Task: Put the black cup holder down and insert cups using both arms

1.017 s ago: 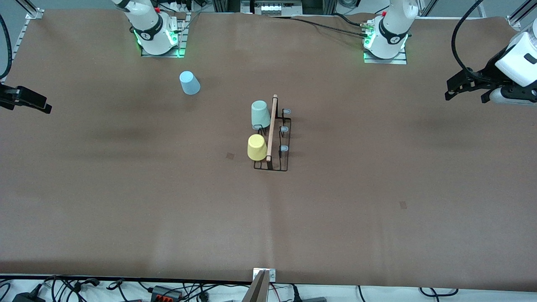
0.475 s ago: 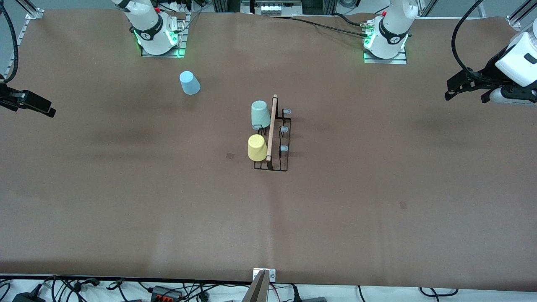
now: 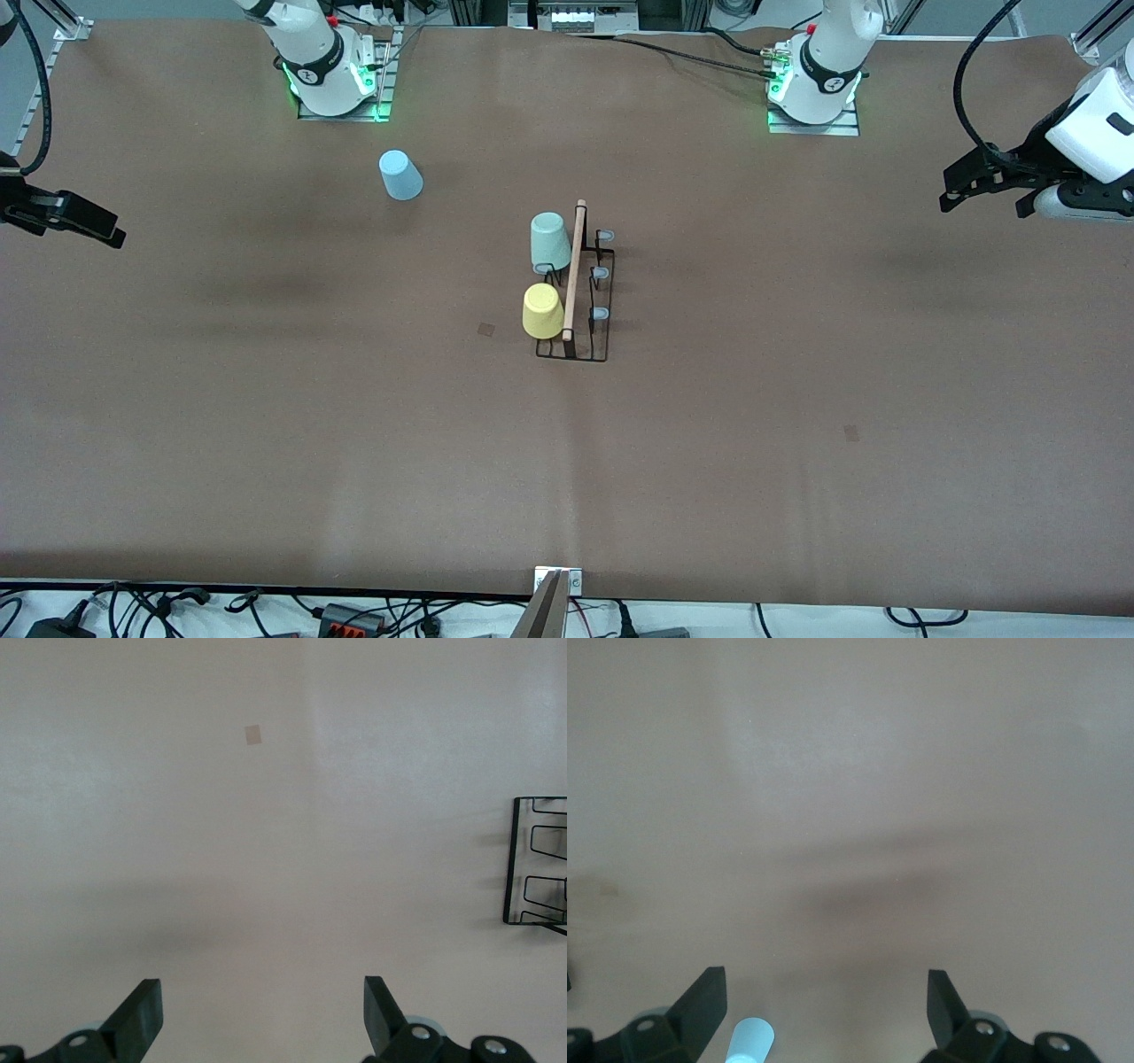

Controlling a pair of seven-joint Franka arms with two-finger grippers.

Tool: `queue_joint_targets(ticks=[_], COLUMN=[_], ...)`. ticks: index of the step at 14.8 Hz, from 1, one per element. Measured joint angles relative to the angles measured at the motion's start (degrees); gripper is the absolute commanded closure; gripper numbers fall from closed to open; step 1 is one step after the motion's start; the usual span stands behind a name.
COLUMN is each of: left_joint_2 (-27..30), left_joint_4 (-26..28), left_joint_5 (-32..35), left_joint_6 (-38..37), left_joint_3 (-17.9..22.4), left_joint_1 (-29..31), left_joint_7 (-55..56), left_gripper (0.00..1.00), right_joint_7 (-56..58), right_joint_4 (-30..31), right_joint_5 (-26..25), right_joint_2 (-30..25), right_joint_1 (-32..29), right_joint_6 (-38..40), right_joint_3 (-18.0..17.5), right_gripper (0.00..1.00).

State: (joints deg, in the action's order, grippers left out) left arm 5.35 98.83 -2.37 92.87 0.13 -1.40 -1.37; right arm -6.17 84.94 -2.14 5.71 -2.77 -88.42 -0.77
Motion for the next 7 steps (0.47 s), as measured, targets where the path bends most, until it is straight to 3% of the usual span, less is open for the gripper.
queue_joint_targets(ticks=[7], left_joint_2=[0.0], left_joint_4=[0.0], left_joint_5=[0.0], left_joint_6=[0.0], left_joint_3=[0.0], left_joint_1=[0.0], left_joint_7=[0.0], left_gripper=[0.0], right_joint_7=[-0.05], right_joint_4=[0.0], right_joint_5=[0.0], right_joint_2=[0.0], right_joint_1=[0.56], right_joint_6=[0.2], right_joint_3=[0.0], right_gripper=[0.0])
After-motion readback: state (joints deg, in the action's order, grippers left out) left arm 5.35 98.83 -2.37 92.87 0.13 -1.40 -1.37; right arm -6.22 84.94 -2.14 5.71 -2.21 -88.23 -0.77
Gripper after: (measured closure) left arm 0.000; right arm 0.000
